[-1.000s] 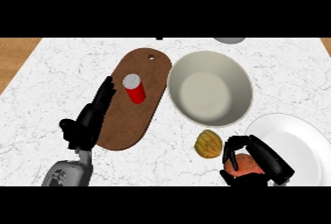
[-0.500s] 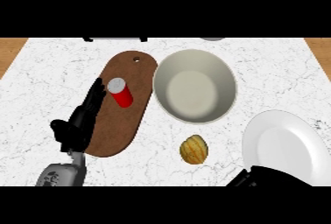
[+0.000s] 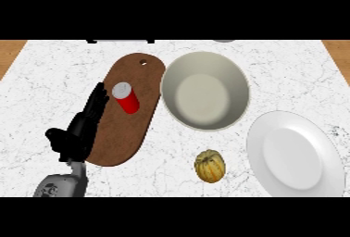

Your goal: Pick the sweet potato from the plate and place it in the bowl

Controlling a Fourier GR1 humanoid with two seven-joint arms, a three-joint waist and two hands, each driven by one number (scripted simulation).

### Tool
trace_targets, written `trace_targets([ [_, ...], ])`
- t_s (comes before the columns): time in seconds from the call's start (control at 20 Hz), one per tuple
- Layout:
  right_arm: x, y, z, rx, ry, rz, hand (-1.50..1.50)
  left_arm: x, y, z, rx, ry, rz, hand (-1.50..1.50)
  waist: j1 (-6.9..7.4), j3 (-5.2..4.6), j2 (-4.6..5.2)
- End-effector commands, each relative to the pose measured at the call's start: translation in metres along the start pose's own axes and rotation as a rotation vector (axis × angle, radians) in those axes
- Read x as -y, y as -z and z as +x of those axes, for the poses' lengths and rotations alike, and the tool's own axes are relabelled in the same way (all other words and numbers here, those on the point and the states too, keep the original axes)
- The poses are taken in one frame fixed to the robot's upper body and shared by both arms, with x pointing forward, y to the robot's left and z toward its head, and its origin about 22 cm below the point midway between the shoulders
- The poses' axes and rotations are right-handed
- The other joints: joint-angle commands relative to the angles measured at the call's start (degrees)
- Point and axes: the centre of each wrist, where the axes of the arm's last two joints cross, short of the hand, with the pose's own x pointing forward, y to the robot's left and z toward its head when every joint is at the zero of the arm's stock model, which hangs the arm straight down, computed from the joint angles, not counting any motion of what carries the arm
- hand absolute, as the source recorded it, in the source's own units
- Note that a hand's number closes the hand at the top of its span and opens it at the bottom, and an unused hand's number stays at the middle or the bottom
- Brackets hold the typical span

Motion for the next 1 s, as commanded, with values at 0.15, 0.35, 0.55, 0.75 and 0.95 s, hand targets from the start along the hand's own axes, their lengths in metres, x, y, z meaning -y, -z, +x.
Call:
trace_targets([
  [0.15, 0.023, 0.031, 0.034, -0.029, 0.013, -0.063, 1.50, 0.001, 0.015, 0.014, -0.010, -0.011, -0.006, 0.00, 0.27, -0.04, 0.08],
  [0.35, 0.040, 0.071, 0.034, -0.084, -0.032, -0.101, 1.50, 0.010, 0.010, -0.001, 0.003, 0.007, -0.002, 0.00, 0.70, -0.04, 0.10],
  [0.55, 0.060, 0.100, 0.030, -0.115, -0.055, -0.117, 1.50, 0.009, -0.004, -0.005, 0.000, -0.007, -0.024, 0.00, 0.75, 0.01, 0.07],
  [0.75, 0.082, 0.125, -0.001, -0.197, -0.254, -0.132, 1.50, 0.010, 0.015, 0.009, 0.010, -0.009, -0.026, 0.00, 1.42, 0.01, 0.38],
  [0.95, 0.049, 0.143, -0.032, -0.208, -0.384, -0.099, 1.50, -0.011, 0.015, 0.013, 0.018, -0.010, -0.020, 0.00, 1.40, 0.06, 0.39],
])
